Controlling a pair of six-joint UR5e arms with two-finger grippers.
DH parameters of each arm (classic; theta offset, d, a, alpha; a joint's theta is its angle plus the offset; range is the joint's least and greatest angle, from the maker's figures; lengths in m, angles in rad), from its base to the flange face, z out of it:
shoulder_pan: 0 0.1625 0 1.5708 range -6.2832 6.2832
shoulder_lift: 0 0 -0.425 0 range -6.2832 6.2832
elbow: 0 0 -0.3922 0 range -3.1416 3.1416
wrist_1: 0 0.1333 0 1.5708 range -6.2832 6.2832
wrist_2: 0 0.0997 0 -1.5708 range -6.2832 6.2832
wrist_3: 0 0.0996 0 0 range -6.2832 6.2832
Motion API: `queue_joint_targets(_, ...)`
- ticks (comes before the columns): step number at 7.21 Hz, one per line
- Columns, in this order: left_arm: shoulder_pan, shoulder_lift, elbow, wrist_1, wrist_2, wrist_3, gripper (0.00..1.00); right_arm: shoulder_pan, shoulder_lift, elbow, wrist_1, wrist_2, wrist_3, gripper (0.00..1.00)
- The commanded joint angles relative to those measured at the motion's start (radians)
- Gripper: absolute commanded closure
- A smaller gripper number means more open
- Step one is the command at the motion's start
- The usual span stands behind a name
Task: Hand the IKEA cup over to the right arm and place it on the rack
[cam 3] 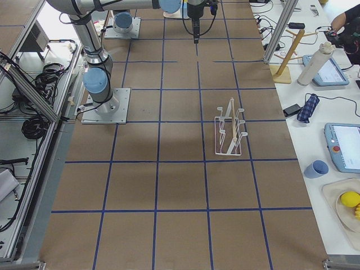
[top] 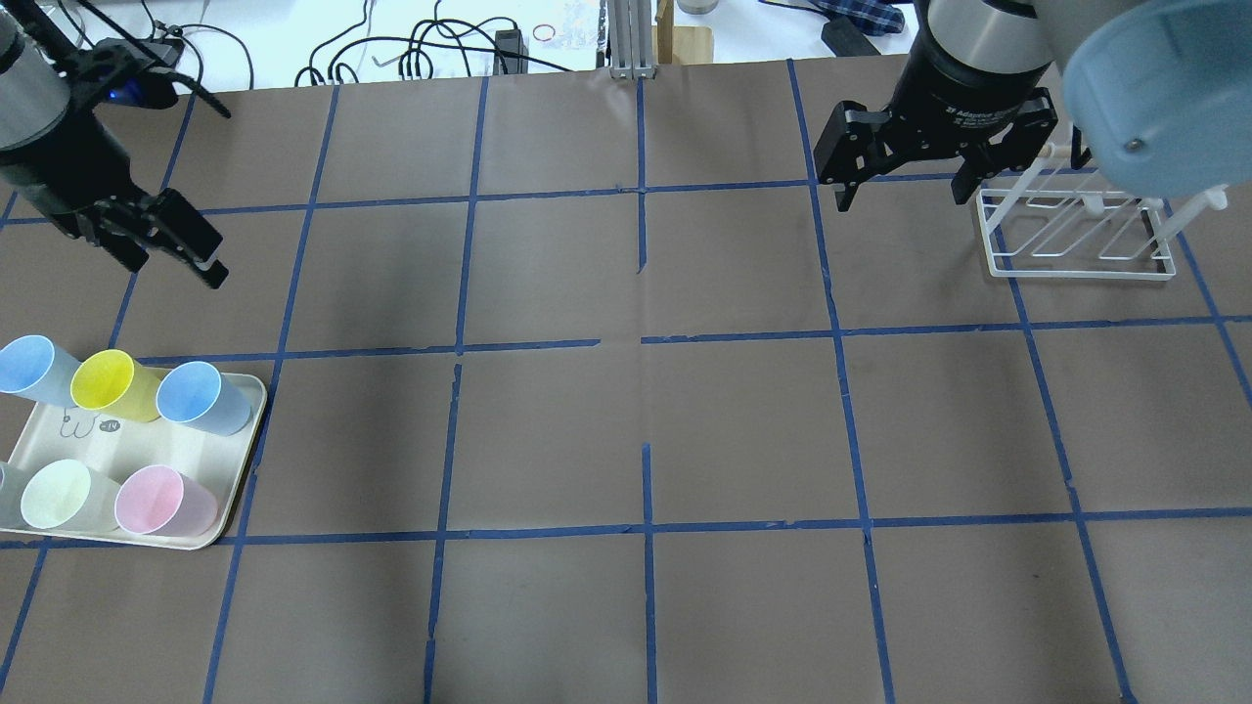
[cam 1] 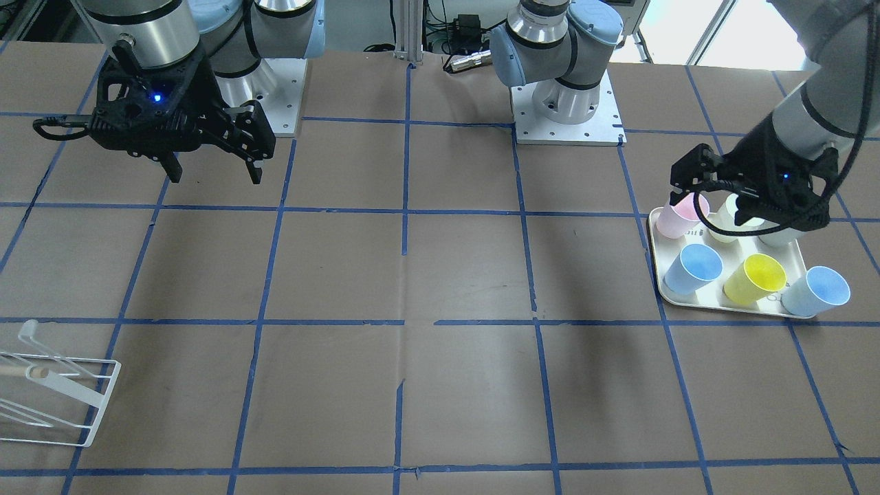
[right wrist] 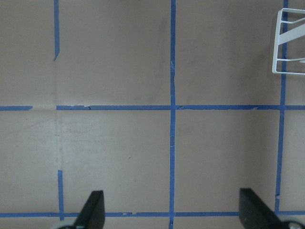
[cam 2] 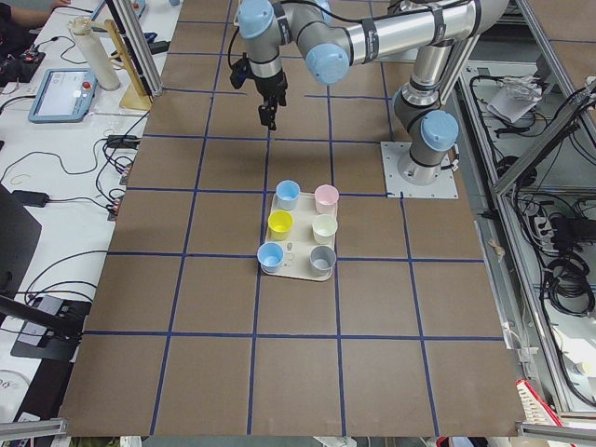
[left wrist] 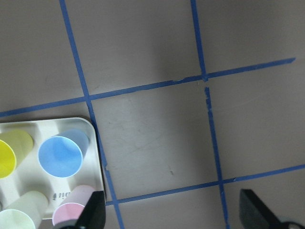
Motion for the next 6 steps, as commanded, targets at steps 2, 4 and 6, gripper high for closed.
queue_joint_targets(2,0.143,-0.137,-0.105,0.259,-0.001,0.343,0.0,0.0,0.0,0.0,0.0,0.001,-0.001,0.0)
queue_joint_targets(4,0.16,-0.206,-0.183,0.427,-0.001,0.567,0.0,0.0,0.0,0.001,0.0,0.001,-0.001,0.0)
queue_joint_targets(6,0.207,-0.262,-0.216,0.475,-0.001,0.626,0.0,0.0,0.0,0.001,0.0,0.001,-0.003,0.0)
